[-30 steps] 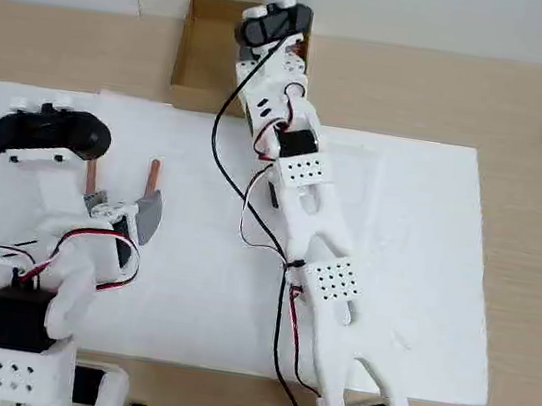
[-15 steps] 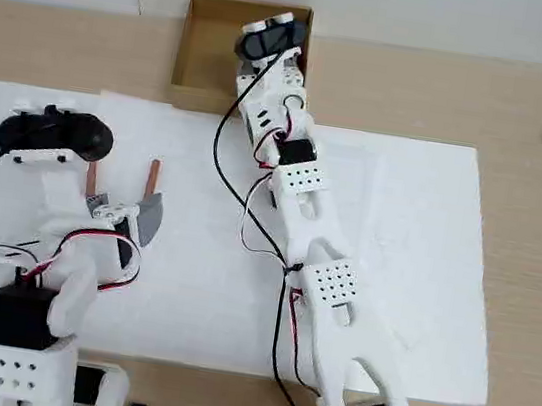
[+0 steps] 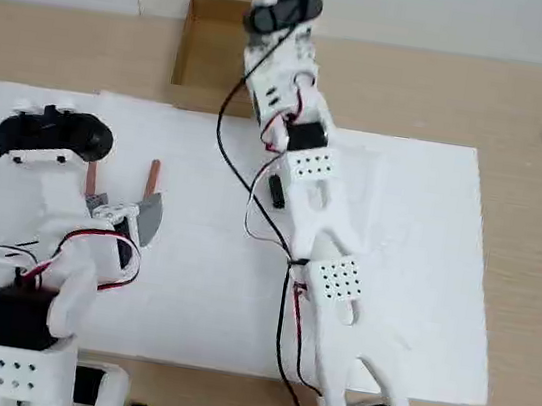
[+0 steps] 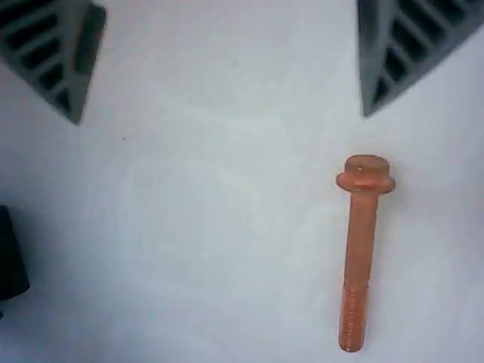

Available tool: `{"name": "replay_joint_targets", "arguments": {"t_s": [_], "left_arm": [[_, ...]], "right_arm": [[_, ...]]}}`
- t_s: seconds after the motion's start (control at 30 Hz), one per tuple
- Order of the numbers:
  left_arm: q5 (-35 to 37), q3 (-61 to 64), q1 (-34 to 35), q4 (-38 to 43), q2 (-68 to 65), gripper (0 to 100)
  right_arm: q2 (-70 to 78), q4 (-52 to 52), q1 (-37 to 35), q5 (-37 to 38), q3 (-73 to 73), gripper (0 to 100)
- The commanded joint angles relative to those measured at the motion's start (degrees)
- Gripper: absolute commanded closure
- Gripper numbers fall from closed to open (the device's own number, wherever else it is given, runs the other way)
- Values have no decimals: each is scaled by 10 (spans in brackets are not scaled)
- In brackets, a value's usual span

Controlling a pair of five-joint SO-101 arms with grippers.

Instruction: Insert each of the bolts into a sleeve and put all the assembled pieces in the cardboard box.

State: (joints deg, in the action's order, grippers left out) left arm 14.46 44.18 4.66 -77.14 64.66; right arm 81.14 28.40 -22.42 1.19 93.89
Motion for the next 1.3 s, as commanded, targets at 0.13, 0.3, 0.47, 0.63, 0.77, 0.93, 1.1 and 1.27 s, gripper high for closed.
{"name": "replay_joint_targets", "arguments": {"t_s": [0.13,0.3,0.47,0.63,0.77,0.93,1.1,1.27], "left_arm": [[-5,-3,3,-2,4,773],[-5,-3,0,-3,4,773],[-5,-4,0,-4,4,773],[-5,-4,2,-4,4,774],[-5,-4,4,-4,4,774],[-5,-5,4,-4,4,774],[-5,-7,4,-4,4,774],[-5,-7,4,-4,4,774]], "right_arm": [[-179,121,16,9,25,812],[-290,264,18,10,25,812],[-347,419,18,41,24,812],[-372,584,18,46,25,812],[-375,672,18,46,25,812],[-375,676,29,43,24,812],[-373,680,28,43,21,812],[-378,681,29,44,-4,812]]}}
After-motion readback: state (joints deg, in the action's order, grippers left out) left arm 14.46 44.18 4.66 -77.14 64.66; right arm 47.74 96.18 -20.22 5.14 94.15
